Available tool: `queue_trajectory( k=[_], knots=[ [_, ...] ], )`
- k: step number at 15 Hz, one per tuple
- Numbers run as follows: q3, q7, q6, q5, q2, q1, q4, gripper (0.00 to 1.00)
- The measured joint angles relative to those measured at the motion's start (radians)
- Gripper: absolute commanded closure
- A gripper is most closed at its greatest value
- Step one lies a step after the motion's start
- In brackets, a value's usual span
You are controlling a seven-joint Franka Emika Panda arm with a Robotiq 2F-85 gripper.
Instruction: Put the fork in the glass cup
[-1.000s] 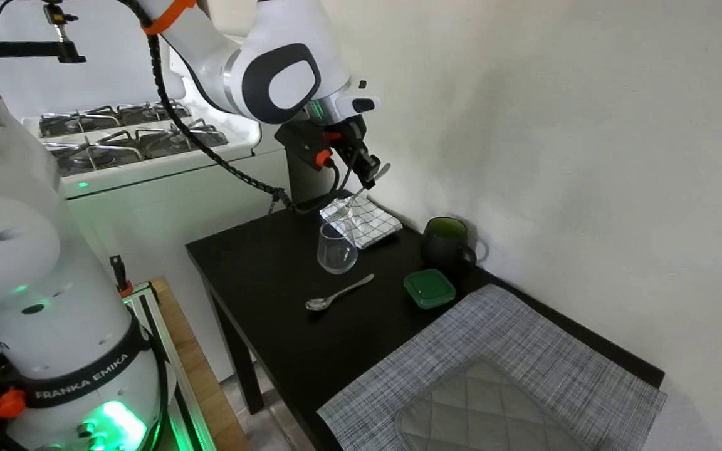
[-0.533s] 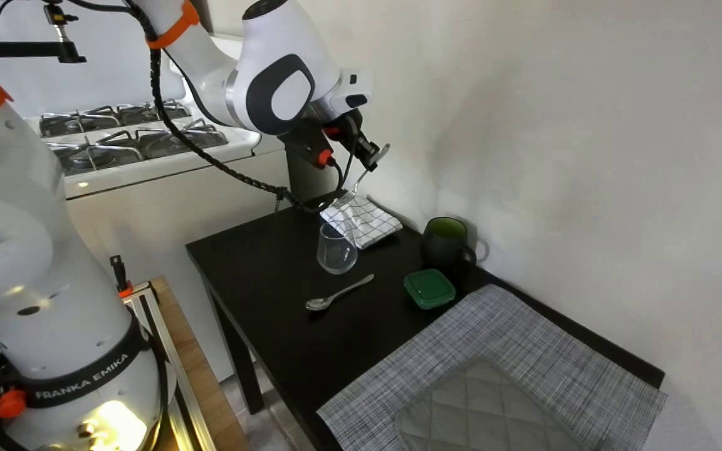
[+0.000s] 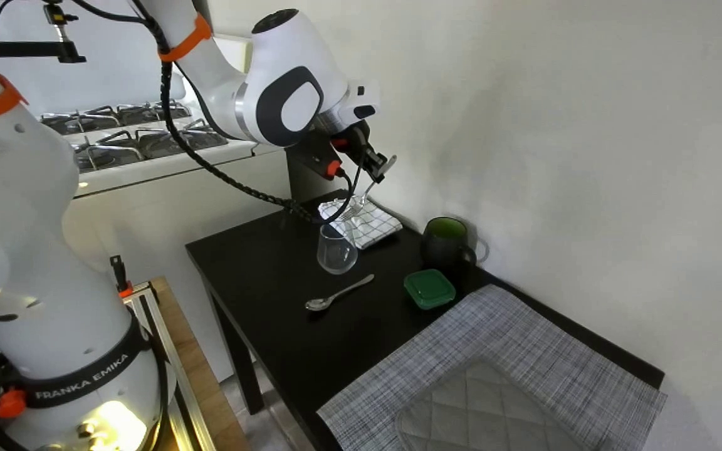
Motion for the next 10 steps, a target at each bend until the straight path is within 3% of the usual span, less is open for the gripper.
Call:
queue_trajectory(
  k=[10],
  knots=[
    [0.187,0.002,-0.001,-0.011,0.014,-0.140,0.000,0.98]
  ],
)
